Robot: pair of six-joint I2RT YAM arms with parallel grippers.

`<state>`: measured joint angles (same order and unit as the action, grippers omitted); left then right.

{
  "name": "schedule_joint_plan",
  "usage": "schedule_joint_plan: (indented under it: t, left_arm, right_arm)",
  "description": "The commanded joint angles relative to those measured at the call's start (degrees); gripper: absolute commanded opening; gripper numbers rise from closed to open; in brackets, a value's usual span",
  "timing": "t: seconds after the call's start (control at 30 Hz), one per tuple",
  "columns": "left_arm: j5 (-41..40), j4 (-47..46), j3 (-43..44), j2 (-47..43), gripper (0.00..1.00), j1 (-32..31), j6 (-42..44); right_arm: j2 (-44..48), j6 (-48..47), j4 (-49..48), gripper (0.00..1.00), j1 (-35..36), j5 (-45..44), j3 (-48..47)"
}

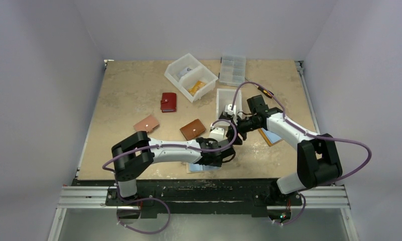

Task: Take the credit cards out of the card holder
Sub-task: Remove the credit card from the card holder.

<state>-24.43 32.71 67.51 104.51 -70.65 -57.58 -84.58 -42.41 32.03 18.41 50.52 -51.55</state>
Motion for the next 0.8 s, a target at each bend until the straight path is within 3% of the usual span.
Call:
schedule_joint_plan:
  t: [0.0, 0.1, 0.27, 0.43, 0.63, 0.77]
  left_arm:
    - [-0.1, 0.41, -0.96, -0.32, 0.43, -0.19, 0.16]
    - [-0.31, 1.04, -1.48, -0.29, 0.33, -0.1, -0.36]
    - [-0.86, -0.24, -3.54, -3.55, 0.24, 0.19, -1.24]
    - [1.07, -6.99, -10.89, -10.72, 0.15, 2.38, -4.16]
    - [3.55, -13.42, -24.6, -23.3, 0.15, 7.51, -12.26]
    - [3.29, -13.26, -34.31, -33.37, 0.35, 10.7, -20.94]
  right_arm:
    - [1.82, 0.31, -0.92, 0.53, -0.22, 1.77, 0.33]
    - [2.15, 0.23, -0.92, 0.53, -0.22, 1.77, 0.46]
    - [2.94, -0.01, -0.79, 0.53, -0.27, 1.65, 0.98]
    - [3.61, -1.35, 0.25, 0.53, -0.23, 0.29, 1.13]
    - [3.97, -2.39, 0.73, 0.53, -0.22, 0.61, 1.19]
    - [3.92, -2.83, 0.99, 0.53, -0.22, 1.03, 1.28]
